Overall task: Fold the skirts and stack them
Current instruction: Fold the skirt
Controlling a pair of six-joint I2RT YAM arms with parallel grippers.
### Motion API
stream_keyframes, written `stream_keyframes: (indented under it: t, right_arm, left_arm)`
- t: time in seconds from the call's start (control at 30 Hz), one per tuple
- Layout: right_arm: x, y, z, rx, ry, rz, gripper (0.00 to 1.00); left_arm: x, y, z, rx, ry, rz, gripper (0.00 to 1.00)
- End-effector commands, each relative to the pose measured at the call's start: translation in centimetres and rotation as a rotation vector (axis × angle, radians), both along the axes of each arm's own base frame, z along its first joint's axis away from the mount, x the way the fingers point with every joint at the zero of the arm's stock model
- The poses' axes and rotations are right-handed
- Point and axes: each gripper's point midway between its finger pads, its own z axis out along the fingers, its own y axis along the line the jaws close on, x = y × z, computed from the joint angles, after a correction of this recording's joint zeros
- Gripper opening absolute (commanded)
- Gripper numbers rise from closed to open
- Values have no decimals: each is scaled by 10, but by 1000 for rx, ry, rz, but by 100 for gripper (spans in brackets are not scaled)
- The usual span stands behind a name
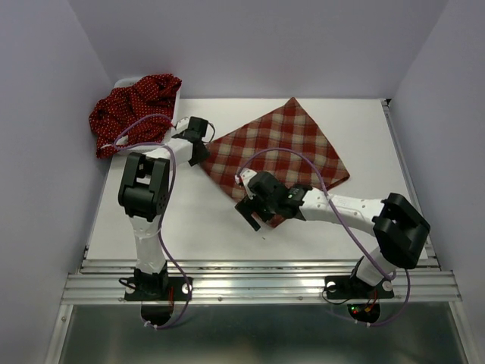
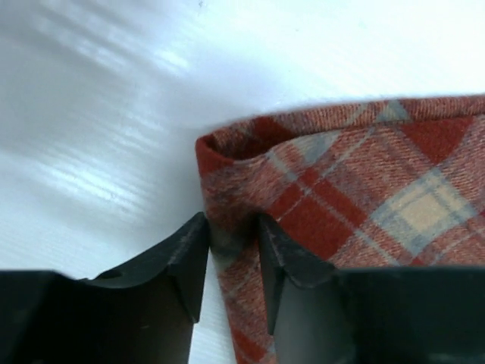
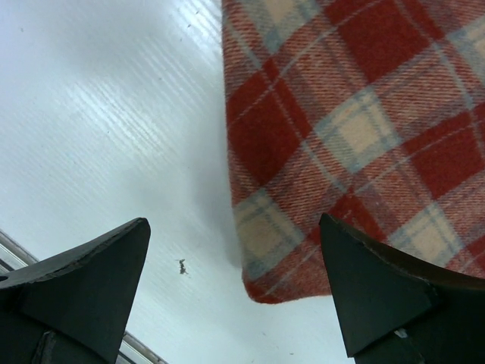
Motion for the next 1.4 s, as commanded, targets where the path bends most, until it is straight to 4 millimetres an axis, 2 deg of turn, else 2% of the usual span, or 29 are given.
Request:
stream_keyframes:
  t: [0.0,0.1,0.13,0.2,0.23,0.33,0.37,0.5,0.53,0.6,0.7,0.73,0.77,0.9,1.07,1.17,1.33,1.37]
  right_arm:
    - [-2,-1,-11,-68,-6,12,95]
    - [-2,-4,-19,-112,-4,-1,89]
    - [-1,-7,-21,-132,-1,-12,88]
    - [-1,-14,-29,-171,3,-37,83]
    - [-2,-16,-31,-179,10,-42,75]
    - [-8,-22,-39,-202,39,-43,63]
    - [-11,-22,-43,-202,57,-38,53]
    - [-22,-26,-54,-206,106,-24,29]
    - [-27,-24,-57,-212,114,-14,20]
    - [-28,-26,-55,-215,118,-16,12]
    - [-32,-16,-39,-150,125,19,1]
    - [-32,-8,-21,-91,107,38,1]
    - [-35,-2,-12,-42,113,44,1]
    - [-39,12,24,90,90,72,1]
    - [-29,0,44,130,64,11,1]
    - [-16,-10,56,162,58,-61,1]
    - [14,-40,65,188,55,-211,1]
    - [19,-45,66,192,49,-236,0]
  left_arm:
    - [15,8,12,33,-25,8,31]
    - [17,5,12,23,-30,-6,6]
    - [16,5,12,23,-28,-4,1]
    - [16,5,12,22,-27,-7,0]
    - [16,5,12,23,-26,-10,0]
    - [16,5,14,27,-32,-15,0]
    - [16,6,18,29,-39,-13,0]
    - [14,10,24,41,-47,5,0]
    - [12,12,25,45,-42,8,0]
    - [8,14,31,42,-52,16,0]
    - [-1,19,47,29,-82,59,0]
    - [-5,25,53,43,-92,94,0]
    - [-7,28,68,39,-123,116,0]
    - [-11,32,97,21,-192,138,0]
    - [-2,30,137,8,-265,130,0]
    - [9,26,157,-4,-310,118,0]
    - [37,8,206,-13,-427,71,0]
    - [42,0,207,-12,-433,54,0]
